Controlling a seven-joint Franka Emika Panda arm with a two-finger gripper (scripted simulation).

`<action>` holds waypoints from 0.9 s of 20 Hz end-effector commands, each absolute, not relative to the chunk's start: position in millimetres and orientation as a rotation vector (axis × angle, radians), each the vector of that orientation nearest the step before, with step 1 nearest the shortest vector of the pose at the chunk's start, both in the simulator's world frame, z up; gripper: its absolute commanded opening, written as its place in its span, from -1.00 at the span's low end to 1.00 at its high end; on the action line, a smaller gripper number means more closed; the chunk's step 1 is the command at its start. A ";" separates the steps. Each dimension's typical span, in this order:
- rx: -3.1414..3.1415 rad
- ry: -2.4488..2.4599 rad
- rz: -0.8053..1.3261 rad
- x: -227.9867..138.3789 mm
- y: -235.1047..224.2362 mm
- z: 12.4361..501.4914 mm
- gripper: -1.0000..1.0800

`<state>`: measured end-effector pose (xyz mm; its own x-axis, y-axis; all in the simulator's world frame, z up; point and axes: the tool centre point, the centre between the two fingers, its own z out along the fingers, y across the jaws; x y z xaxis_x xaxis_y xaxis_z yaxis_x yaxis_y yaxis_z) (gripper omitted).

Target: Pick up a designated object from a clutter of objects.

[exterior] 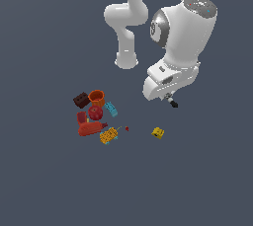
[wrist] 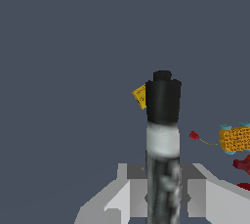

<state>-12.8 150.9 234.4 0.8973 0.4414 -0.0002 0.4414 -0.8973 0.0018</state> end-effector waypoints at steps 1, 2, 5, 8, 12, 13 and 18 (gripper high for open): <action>3.058 0.712 -0.001 -17.1 163.9 261.5 -1.00; 3.058 0.712 -0.001 -18.4 168.9 272.0 -1.00; 3.058 0.712 -0.001 -22.1 184.1 303.1 -1.00; 3.058 0.712 -0.001 -25.4 198.8 333.7 -1.00; 3.059 0.711 0.000 -28.6 215.9 368.5 -1.00; 3.059 0.711 0.000 -29.1 219.6 375.8 -1.00; 3.060 0.710 0.000 -30.8 233.5 404.7 -1.00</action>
